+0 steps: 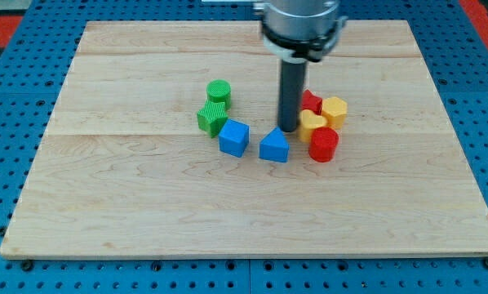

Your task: Push the red circle a bit top center

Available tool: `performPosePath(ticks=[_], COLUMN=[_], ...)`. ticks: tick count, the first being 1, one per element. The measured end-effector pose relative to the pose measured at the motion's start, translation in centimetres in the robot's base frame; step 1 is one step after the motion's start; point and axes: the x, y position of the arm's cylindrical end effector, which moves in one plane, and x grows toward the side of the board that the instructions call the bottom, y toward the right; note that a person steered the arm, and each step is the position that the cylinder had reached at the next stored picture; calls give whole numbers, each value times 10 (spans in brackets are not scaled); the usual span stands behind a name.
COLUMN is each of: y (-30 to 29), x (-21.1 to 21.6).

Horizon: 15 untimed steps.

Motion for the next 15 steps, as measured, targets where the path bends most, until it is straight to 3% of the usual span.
performPosePath(ticks=[2,6,7,8,11,15], y=[30,-16,24,61,55,61], x=[24,103,108,109,40,42])
